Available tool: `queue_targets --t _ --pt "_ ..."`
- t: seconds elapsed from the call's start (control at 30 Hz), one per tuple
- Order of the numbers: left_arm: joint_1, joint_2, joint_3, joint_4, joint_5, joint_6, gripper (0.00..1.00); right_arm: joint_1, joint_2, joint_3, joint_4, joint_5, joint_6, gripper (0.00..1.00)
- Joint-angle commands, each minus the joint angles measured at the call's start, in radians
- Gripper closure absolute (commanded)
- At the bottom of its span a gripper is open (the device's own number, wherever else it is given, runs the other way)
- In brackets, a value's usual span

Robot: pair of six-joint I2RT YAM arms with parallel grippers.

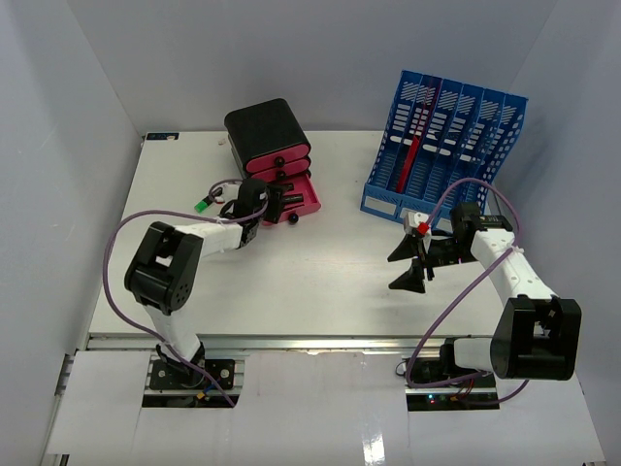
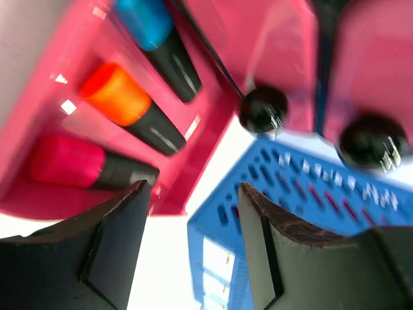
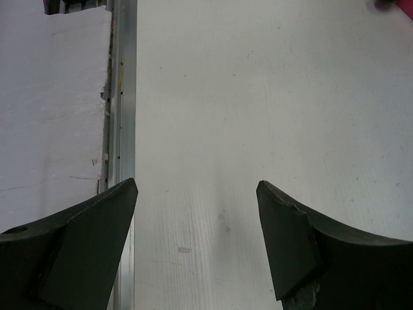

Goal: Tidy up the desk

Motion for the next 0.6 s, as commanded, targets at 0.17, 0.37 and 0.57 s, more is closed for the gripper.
queue_targets --t 0.17,0.37,0.57 --pt "0.078 -0.502 -0.225 0.067 0.162 0.887 0.35 -0.007 0.001 0.040 -0.064 -0.058 -0.063 0.18" --pt "0.275 -0.535 -0.127 -0.219 0.301 1.438 0.19 -0.007 0.007 0.048 -0.110 -0.074 -0.113 0.18" --pt "0.459 -0.319 -0.015 -0.295 0.359 1.601 0.15 -0.037 -0.015 0.039 -0.109 -0.083 -0.129 0.18"
